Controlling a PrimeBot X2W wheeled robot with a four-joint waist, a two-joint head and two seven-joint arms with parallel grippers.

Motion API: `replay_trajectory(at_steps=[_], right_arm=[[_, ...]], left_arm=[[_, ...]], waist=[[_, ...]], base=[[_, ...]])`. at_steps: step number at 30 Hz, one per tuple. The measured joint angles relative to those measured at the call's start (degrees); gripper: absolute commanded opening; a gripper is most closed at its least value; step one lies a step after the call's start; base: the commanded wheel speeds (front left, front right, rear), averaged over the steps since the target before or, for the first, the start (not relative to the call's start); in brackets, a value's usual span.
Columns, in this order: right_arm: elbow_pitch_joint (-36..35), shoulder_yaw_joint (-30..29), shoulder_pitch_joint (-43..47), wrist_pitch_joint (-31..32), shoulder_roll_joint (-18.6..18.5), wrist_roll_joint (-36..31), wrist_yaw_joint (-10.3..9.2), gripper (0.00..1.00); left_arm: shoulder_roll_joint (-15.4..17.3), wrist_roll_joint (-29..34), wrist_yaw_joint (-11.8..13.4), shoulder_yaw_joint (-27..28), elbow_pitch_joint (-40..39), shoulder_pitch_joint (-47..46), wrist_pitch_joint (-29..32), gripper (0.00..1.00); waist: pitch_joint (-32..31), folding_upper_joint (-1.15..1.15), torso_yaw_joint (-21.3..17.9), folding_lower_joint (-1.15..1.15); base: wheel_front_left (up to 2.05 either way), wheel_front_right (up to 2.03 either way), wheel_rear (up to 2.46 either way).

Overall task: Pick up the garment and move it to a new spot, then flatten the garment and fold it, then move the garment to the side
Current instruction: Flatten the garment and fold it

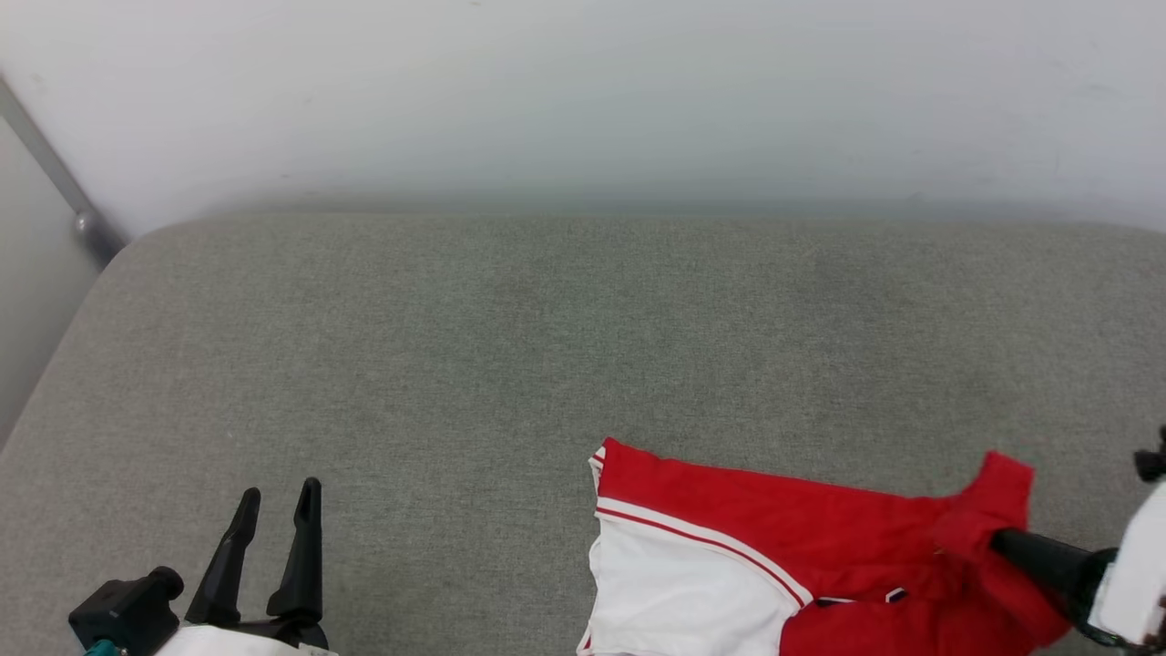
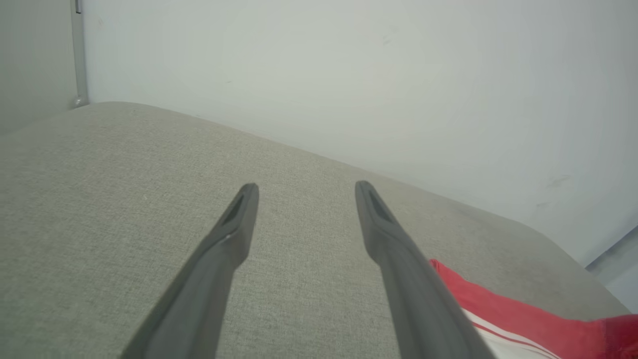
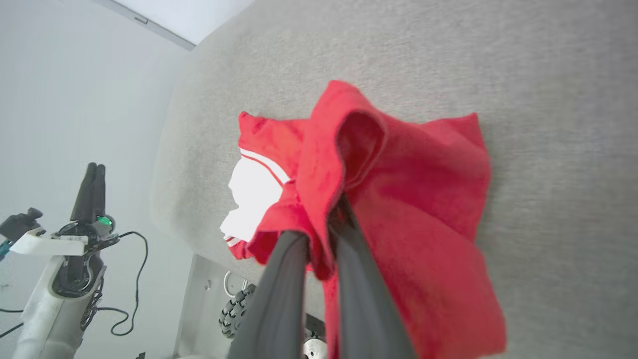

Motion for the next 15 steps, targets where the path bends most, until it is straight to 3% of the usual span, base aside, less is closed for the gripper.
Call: replay_trajectory(at_steps=[7, 11, 15], right_arm=[[-3.7, 6.1, -6.1, 9.9, 8.8, -5.4, 0.0, 0.0], [-0.3, 9.6, -10.6, 11.5, 13.2, -8.9, 0.0, 0.0], [5.5, 14.4, -14.0, 10.2, 14.9, -10.9, 0.0, 0.0]], left_arm=[[0.0, -0.8, 0.0, -0.4, 2.0, 0.0, 0.0, 1.0], [-0.1, -1.2, 0.0, -0.7, 3.0, -0.3, 0.0, 1.0], [-0.1, -1.5, 0.0, -2.1, 4.1, -1.1, 0.0, 1.0]], waist=[[0.1, 0.0, 0.2, 0.0], [0.2, 0.0, 0.3, 0.0], [0.5, 0.0, 0.8, 0.0]], base=[[0.0, 0.0, 0.0], [0.0, 0.0, 0.0], [0.0, 0.0, 0.0]])
